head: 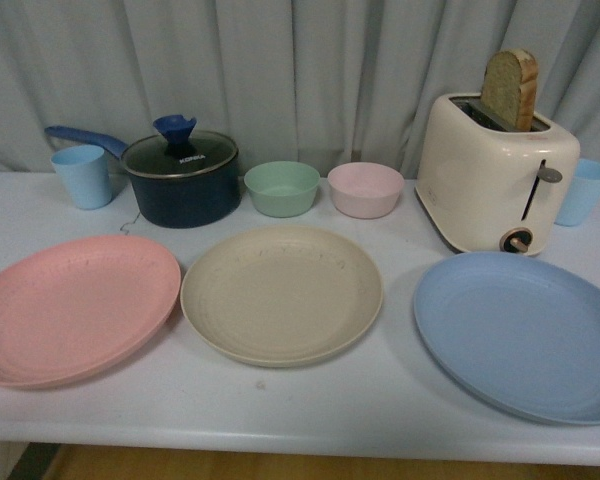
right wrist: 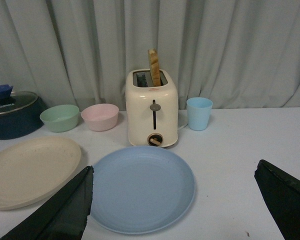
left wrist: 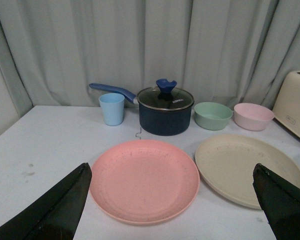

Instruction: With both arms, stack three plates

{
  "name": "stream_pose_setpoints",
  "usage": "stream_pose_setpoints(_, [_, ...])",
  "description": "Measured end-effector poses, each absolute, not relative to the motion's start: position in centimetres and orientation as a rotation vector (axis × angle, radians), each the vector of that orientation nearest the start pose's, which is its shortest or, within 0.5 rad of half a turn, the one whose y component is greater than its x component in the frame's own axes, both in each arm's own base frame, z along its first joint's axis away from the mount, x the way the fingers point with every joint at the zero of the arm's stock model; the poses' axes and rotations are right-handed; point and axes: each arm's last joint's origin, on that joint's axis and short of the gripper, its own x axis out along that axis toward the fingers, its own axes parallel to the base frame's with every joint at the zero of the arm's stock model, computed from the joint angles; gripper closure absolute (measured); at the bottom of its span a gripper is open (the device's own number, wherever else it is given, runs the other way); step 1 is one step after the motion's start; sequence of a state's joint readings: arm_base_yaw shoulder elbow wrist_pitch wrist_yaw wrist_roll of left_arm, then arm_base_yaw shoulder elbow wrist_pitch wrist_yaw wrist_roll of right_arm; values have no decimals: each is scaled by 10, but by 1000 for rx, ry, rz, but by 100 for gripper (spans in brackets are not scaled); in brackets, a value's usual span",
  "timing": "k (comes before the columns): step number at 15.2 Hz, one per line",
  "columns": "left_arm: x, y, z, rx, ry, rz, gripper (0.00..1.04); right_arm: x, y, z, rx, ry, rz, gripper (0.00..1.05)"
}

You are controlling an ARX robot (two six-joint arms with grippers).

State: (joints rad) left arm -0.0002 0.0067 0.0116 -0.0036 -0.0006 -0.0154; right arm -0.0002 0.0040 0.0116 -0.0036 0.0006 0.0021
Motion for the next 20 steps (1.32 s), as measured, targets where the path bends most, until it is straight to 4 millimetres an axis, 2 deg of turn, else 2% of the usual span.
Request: stream_pose_setpoints(20, [97,0,167,-15,-1,0,7,97,0,167,2,-4,-1,6])
